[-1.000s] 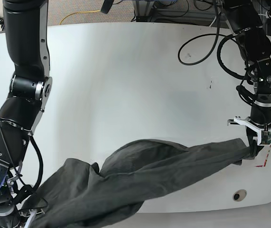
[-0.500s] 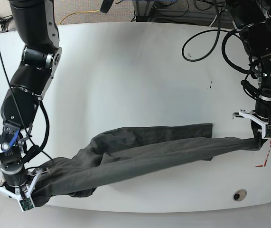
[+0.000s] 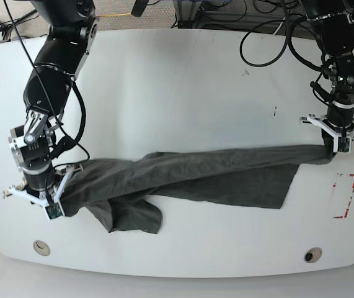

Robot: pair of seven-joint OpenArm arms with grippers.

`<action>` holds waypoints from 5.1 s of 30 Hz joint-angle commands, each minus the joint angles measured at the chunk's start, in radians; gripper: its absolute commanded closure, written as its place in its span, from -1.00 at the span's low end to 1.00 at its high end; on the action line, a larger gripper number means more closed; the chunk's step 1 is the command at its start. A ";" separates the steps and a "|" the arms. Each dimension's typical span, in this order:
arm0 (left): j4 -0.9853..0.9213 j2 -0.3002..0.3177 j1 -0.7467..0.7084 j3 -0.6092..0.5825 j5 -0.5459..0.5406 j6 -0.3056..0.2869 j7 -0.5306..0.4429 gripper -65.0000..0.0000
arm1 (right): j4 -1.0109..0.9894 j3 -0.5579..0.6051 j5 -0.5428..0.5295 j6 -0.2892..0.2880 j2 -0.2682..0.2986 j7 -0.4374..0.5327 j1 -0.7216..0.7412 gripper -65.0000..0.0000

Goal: Fold the T-shirt properly
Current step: 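Stretch the shirt between both grippers and lay it flat, then release the shirt edge from the right gripper, then move the right gripper along the shirt and grasp its hem, then release the left gripper, move it along the shirt and grasp the hem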

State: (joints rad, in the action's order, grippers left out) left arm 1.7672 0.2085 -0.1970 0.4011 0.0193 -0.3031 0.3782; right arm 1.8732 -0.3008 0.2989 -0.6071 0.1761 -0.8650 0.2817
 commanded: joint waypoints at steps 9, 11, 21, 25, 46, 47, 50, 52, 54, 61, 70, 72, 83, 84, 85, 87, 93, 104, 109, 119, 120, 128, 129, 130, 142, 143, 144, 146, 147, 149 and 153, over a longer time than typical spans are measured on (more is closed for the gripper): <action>0.015 0.010 -0.146 0.042 -0.006 0.009 -0.023 0.97 | 0.076 -0.100 0.006 0.003 -0.028 0.016 -0.177 1.00; 0.013 0.012 -0.175 0.048 -0.006 0.009 -0.023 0.97 | 0.085 -0.134 0.006 0.002 -0.037 0.016 -0.218 1.00; 0.013 0.012 -0.304 0.112 -0.003 0.009 -0.025 0.97 | 0.085 -0.148 0.003 0.002 -0.085 0.016 -0.373 0.99; 0.013 0.009 -0.350 0.143 -0.005 0.009 -0.023 0.97 | 0.085 -0.150 0.003 0.002 -0.103 0.016 -0.421 0.99; 0.012 0.007 -0.473 0.198 0.000 0.009 -0.020 0.97 | 0.033 -0.329 0.001 0.003 -0.234 -0.001 -0.508 0.98; 0.012 0.006 -0.473 0.198 0.000 0.009 -0.020 0.97 | 0.032 -0.329 0.001 0.002 -0.237 0.000 -0.510 0.98; 0.010 0.006 -0.473 0.198 0.000 0.009 -0.018 0.97 | 0.038 -0.331 0.001 0.002 -0.243 0.000 -0.513 0.87; 0.012 0.006 -0.473 0.198 0.000 0.009 -0.018 0.97 | 0.053 -0.331 0.001 0.002 -0.243 0.000 -0.523 0.57; 0.009 0.006 -0.473 0.198 0.000 0.009 -0.018 0.97 | 0.078 -0.332 -0.005 0.002 -0.246 0.002 -0.533 0.10; -0.007 0.006 -0.471 0.198 0.000 0.009 -0.018 0.97 | 0.128 -0.323 -0.114 -0.001 -0.260 0.000 -0.554 -0.61; -0.007 0.006 -0.471 0.198 0.001 0.009 -0.018 0.97 | 0.141 -0.214 -0.218 -0.091 -0.250 0.002 -0.540 -0.61; -0.007 0.006 -0.473 0.198 0.001 0.009 -0.018 0.98 | 0.138 -0.171 -0.220 -0.091 -0.240 0.002 -0.526 -0.57; -0.007 0.006 -0.473 0.198 0.001 0.009 -0.018 0.98 | 0.024 -0.018 -0.217 -0.091 -0.166 0.002 -0.379 -0.19; -0.007 0.006 -0.473 0.198 0.001 0.009 -0.018 0.98 | 0.006 -0.018 -0.217 -0.091 -0.163 0.002 -0.362 -0.19; -0.007 0.006 -0.473 0.198 0.001 0.009 -0.018 0.98 | -0.022 -0.016 -0.215 -0.091 -0.163 0.002 -0.342 -0.19; -0.007 0.006 -0.473 0.198 0.001 0.009 -0.018 0.98 | -0.050 -0.016 -0.214 -0.091 -0.149 0.002 -0.321 -0.19; -0.007 0.004 -0.470 0.198 0.001 0.009 -0.018 0.98 | -0.137 0.041 -0.166 -0.091 -0.128 0.036 -0.259 -0.19; -0.007 0.004 -0.468 0.195 0.001 0.009 -0.018 0.98 | -0.171 0.128 -0.083 -0.091 -0.134 0.074 -0.218 -0.19; -0.008 0.004 -0.468 0.195 0.001 0.009 -0.018 0.98 | -0.266 0.125 -0.022 -0.091 -0.134 0.143 -0.174 -0.19; -0.008 0.004 -0.467 0.195 0.001 0.009 -0.018 0.98 | -0.413 0.084 -0.004 -0.009 -0.103 0.237 -0.123 -0.11; -0.008 0.004 -0.467 0.195 0.001 0.009 -0.018 0.98 | -0.412 0.068 -0.004 -0.009 -0.102 0.237 -0.123 -0.02; -0.008 0.004 -0.465 0.193 0.000 0.009 -0.018 0.97 | -0.419 -0.038 -0.004 -0.017 -0.068 0.240 -0.094 0.85; -0.008 0.004 -0.465 0.193 0.000 0.009 -0.018 0.97 | -0.419 -0.039 -0.004 -0.017 -0.066 0.240 -0.094 0.92; -0.008 0.004 -0.465 0.193 0.000 0.009 -0.018 0.97 | -0.419 -0.042 -0.004 -0.017 -0.066 0.240 -0.094 1.00; 0.000 -0.008 -0.428 0.198 -0.048 0.009 -0.020 0.28 | -0.415 -0.042 -0.007 -0.017 -0.045 0.240 -0.094 1.00; 0.000 -0.011 -0.424 0.200 -0.065 0.009 -0.021 0.10 | -0.415 -0.042 -0.007 -0.017 -0.045 0.240 -0.094 1.00; 0.000 -0.014 -0.422 0.201 -0.084 0.009 -0.023 -0.18 | -0.416 -0.042 -0.007 -0.017 -0.045 0.240 -0.094 1.00; 0.001 -0.014 -0.422 0.213 -0.117 0.009 -0.025 -0.58 | -0.418 -0.042 -0.007 -0.017 -0.045 0.240 -0.092 1.00; 0.001 -0.016 -0.417 0.218 -0.131 0.009 -0.025 -0.69 | -0.418 -0.042 -0.007 -0.017 -0.045 0.240 -0.092 1.00; 0.003 -0.016 -0.402 0.226 -0.170 0.009 -0.023 -0.88 | -0.415 -0.042 -0.007 -0.017 -0.046 0.240 -0.092 1.00; 0.003 -0.010 -0.371 0.226 -0.215 0.009 -0.020 -0.87 | -0.416 -0.042 -0.007 -0.017 -0.045 0.240 -0.092 1.00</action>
State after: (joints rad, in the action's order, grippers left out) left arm 1.7493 0.1841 -0.5720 0.6201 -0.1768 -0.2966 0.3767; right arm 1.4380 -0.3405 0.2996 -0.6285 0.1211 -0.6468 0.1646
